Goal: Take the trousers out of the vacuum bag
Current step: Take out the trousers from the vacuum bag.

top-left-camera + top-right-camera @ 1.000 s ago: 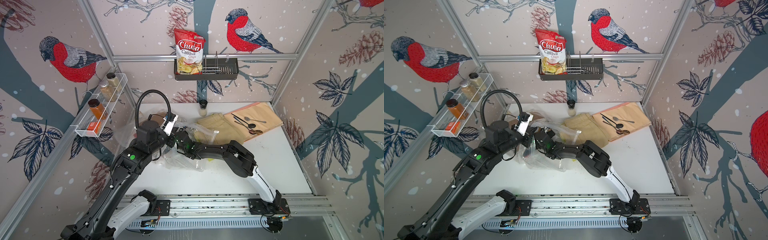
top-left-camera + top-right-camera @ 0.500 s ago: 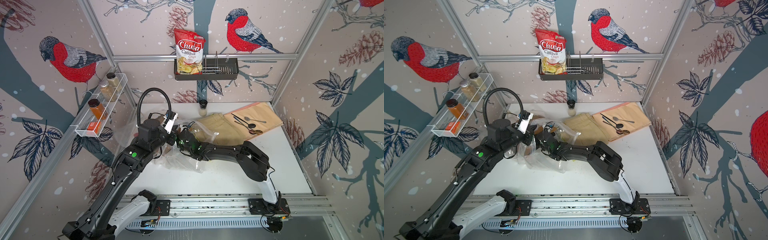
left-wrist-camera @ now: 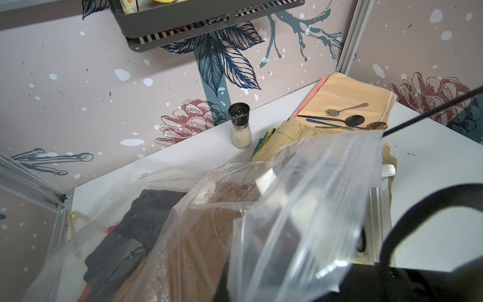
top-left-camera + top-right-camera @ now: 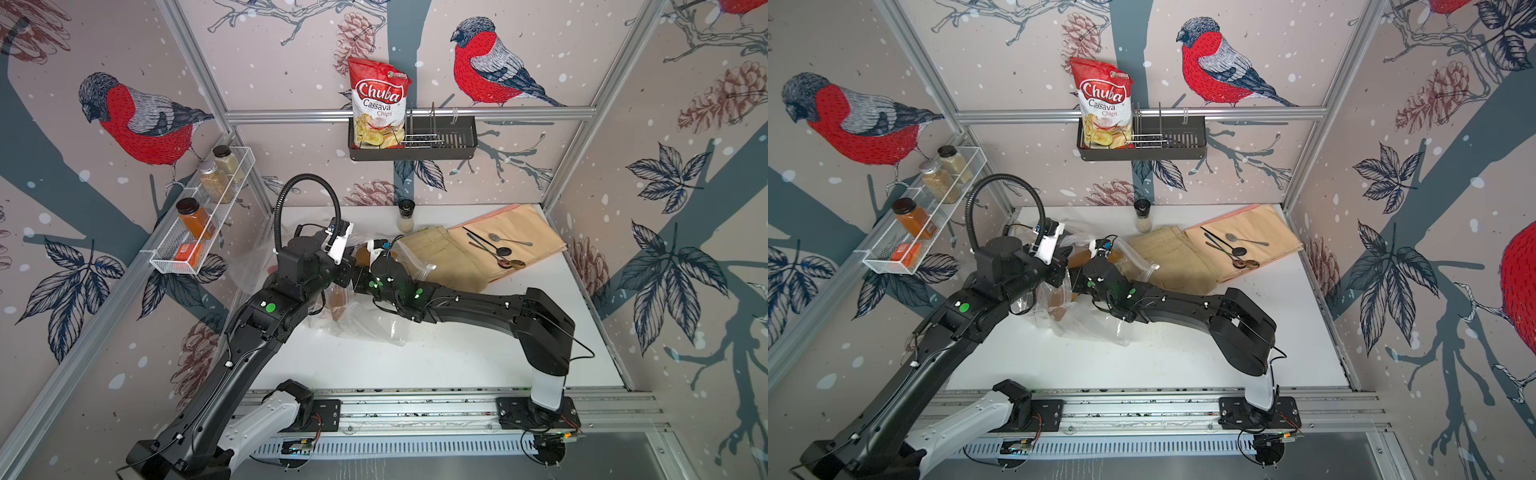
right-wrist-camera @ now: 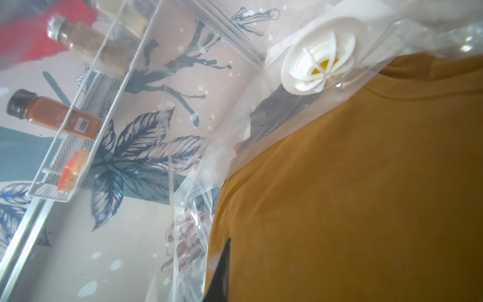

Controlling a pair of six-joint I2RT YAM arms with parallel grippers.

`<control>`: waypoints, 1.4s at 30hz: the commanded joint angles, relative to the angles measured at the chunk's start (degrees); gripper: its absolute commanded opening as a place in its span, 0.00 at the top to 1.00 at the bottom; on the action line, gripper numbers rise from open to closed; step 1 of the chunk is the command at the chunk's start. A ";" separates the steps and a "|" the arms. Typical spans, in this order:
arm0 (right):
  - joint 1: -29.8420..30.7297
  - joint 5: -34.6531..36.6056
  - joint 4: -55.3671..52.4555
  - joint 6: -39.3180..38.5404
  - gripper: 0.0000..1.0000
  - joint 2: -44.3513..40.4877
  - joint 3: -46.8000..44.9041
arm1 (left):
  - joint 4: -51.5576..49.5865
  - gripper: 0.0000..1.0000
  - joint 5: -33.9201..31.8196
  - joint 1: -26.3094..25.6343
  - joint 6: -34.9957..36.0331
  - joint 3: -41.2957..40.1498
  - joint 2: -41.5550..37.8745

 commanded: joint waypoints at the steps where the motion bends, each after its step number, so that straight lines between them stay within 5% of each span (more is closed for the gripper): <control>1: -0.03 -0.10 2.36 -4.14 1.00 -2.90 0.12 | 1.73 1.00 -1.06 0.07 -0.19 -0.61 -0.44; 42: -1.19 -7.40 -17.48 -16.99 1.00 -25.97 7.77 | 4.38 1.00 -3.38 0.14 -1.28 -6.25 0.22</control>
